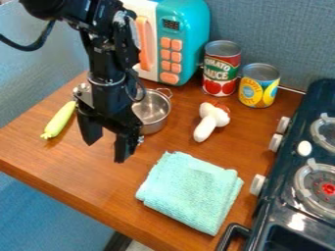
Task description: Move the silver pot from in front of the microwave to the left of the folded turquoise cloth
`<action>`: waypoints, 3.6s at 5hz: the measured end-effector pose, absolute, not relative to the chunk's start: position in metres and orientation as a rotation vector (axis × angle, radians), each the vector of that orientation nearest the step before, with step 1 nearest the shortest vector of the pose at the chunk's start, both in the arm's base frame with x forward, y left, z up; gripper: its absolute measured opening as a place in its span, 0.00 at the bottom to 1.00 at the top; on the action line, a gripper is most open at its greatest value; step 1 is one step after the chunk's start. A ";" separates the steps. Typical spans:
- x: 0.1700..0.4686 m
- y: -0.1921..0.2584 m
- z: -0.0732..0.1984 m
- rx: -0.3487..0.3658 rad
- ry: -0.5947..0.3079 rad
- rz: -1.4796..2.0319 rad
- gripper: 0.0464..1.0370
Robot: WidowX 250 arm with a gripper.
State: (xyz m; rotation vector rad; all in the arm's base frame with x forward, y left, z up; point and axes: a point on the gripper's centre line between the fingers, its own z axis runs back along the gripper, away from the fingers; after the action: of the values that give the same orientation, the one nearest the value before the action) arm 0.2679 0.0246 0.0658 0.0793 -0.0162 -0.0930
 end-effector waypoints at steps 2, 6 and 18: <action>0.281 0.027 0.071 0.099 -0.007 -0.074 0.97; 0.351 0.007 0.076 0.124 0.002 -0.088 0.97; 0.289 0.018 0.071 0.258 0.240 -0.190 0.04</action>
State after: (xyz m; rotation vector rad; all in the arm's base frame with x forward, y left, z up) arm 0.2889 0.0176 0.0710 0.2579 0.2399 -0.1901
